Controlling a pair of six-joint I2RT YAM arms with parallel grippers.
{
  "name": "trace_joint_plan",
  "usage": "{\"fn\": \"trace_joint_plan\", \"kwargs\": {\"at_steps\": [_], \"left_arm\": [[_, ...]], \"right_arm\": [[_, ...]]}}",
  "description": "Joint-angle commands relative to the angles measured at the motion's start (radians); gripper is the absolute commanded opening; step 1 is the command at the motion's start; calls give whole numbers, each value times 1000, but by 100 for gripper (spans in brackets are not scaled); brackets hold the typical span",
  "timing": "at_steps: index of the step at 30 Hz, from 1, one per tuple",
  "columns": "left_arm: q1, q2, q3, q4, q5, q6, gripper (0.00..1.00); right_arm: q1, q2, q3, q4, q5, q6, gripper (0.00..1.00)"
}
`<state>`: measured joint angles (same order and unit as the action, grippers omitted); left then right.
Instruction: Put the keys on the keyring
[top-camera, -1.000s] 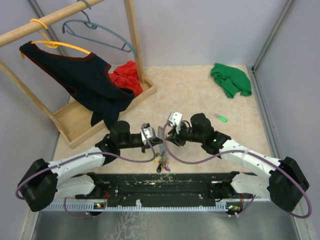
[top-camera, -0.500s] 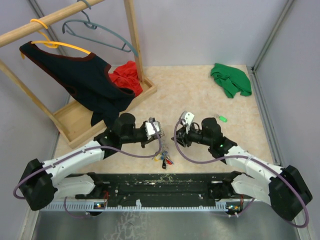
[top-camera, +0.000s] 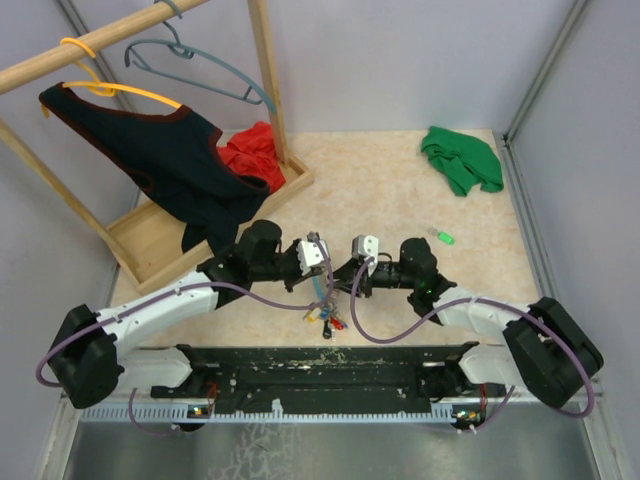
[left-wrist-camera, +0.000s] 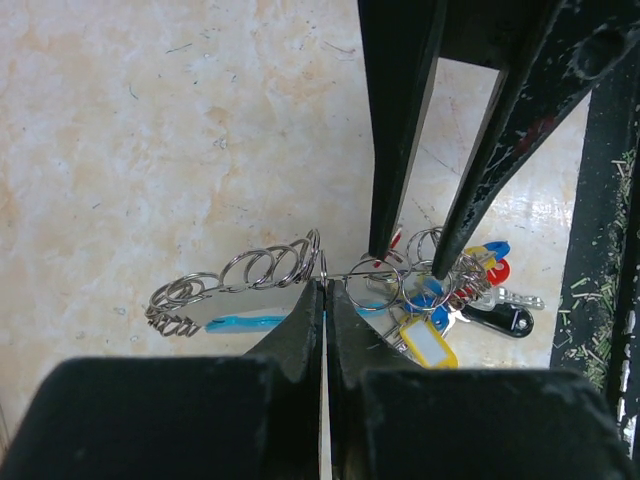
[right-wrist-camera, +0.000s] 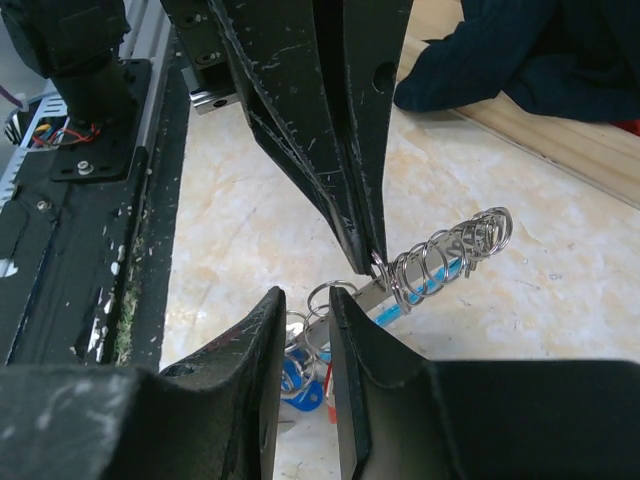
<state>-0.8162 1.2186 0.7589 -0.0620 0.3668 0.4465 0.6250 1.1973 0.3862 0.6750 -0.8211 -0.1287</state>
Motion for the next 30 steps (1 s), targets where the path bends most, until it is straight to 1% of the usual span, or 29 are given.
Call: {"fn": "trace_joint_plan", "kwargs": {"at_steps": [1,3,6,8,10,12,18,24,30], "left_arm": [[-4,5,35,2,39,21,0],[-4,3,35,2,49,26,0],[-5,0,40,-8,56,33,0],[-3,0,44,-19,58,39,0],[-4,-1,51,-33,61,46,0],[-4,-1,58,-40,69,51,0],[-4,4,62,-42,109,63,0],[-4,4,67,-46,119,67,0],[-4,8,74,-46,137,73,0]], "right_arm": [[-4,53,15,175,-60,7,24],[-4,71,15,191,-41,7,24],[-4,71,4,191,36,-5,24],[-4,53,-9,179,84,-22,24],[-4,41,-10,148,101,-43,25],[-3,46,-1,126,94,-56,25],[-4,68,19,132,32,-56,25],[-4,72,36,125,-38,-67,25],[-3,101,67,102,-74,-76,22]]}}
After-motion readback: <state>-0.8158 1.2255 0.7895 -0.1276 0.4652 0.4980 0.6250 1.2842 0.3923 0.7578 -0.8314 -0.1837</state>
